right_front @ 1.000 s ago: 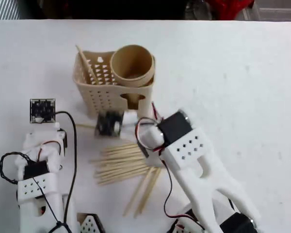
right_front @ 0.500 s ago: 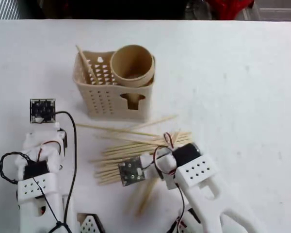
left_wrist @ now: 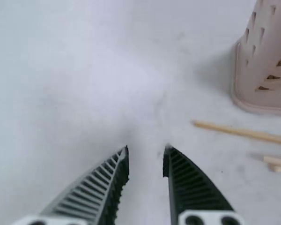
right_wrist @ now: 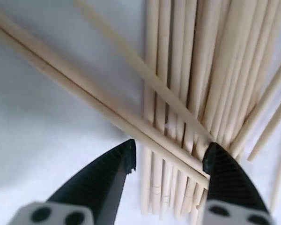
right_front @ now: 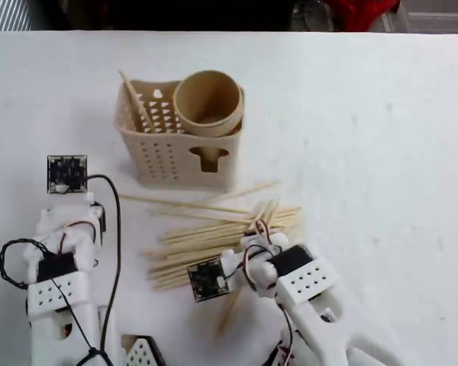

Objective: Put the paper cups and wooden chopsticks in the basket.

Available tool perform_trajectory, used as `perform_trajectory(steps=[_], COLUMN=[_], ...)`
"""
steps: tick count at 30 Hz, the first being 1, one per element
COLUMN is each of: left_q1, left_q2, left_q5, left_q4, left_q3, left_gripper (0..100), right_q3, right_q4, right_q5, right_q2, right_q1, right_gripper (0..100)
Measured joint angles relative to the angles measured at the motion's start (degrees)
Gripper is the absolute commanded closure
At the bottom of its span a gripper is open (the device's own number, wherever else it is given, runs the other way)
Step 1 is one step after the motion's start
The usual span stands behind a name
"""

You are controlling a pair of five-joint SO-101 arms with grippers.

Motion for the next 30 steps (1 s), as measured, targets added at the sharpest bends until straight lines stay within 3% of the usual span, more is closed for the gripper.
perform_trajectory(steps=[7,17,26,30], left_q1=[0.8,0.8,0.8,0.8], left_q2=[0.0,0.0,0.0,0.0], left_q5=[0.0,0.0,0.0,0.0], left_q4=[0.0,0.0,0.0,0.0], left_q3=[0.0,0.0,0.0,0.0], left_gripper=[86,86,86,86], right_q3=[0.2,0.7,-2.7,-4.7], right_q4=[-0.1,0.0,4.5,7.3], right_q5=[-4.5,-14.4,-13.3,-12.9], right_q2=[-0.2,-0.2,0.8,0.8], right_q1=[0.0,0.1,-1.7,-3.0], right_gripper=[98.6,98.2,97.4,90.4])
